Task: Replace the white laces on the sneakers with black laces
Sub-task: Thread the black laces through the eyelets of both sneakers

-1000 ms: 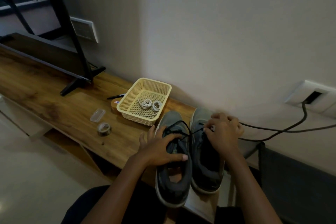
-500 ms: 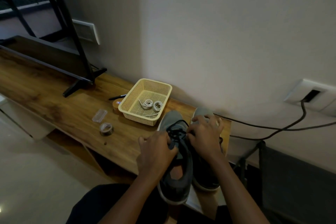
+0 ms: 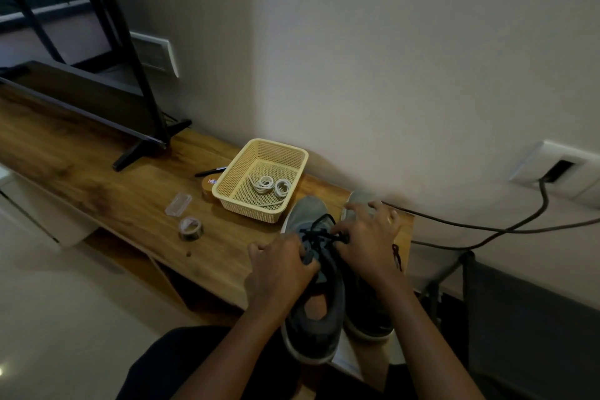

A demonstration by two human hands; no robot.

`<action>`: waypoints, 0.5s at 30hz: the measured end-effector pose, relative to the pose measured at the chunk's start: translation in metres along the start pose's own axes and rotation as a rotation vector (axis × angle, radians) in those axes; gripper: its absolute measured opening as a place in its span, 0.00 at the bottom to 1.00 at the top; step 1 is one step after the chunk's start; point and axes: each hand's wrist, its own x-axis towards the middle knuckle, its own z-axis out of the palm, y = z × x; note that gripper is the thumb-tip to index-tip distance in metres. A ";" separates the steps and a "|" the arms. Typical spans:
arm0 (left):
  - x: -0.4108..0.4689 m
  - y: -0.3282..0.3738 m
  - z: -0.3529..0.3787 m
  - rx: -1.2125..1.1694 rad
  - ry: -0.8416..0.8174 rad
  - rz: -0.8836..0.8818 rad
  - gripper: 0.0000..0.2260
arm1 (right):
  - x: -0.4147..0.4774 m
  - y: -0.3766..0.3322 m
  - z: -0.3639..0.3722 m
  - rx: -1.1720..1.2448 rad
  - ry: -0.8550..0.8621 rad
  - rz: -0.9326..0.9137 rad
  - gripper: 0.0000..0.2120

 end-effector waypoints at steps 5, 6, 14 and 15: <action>0.001 -0.001 -0.001 -0.008 -0.014 -0.053 0.12 | -0.002 -0.002 0.005 -0.025 -0.023 -0.024 0.08; 0.001 0.001 -0.001 0.017 -0.018 -0.040 0.11 | -0.002 -0.003 0.006 -0.035 -0.011 -0.030 0.08; -0.003 0.009 -0.007 0.078 0.012 -0.029 0.09 | 0.004 0.004 0.000 0.097 0.385 0.205 0.05; -0.004 0.008 -0.006 0.101 0.025 -0.020 0.09 | 0.005 0.003 0.001 0.106 0.350 0.195 0.04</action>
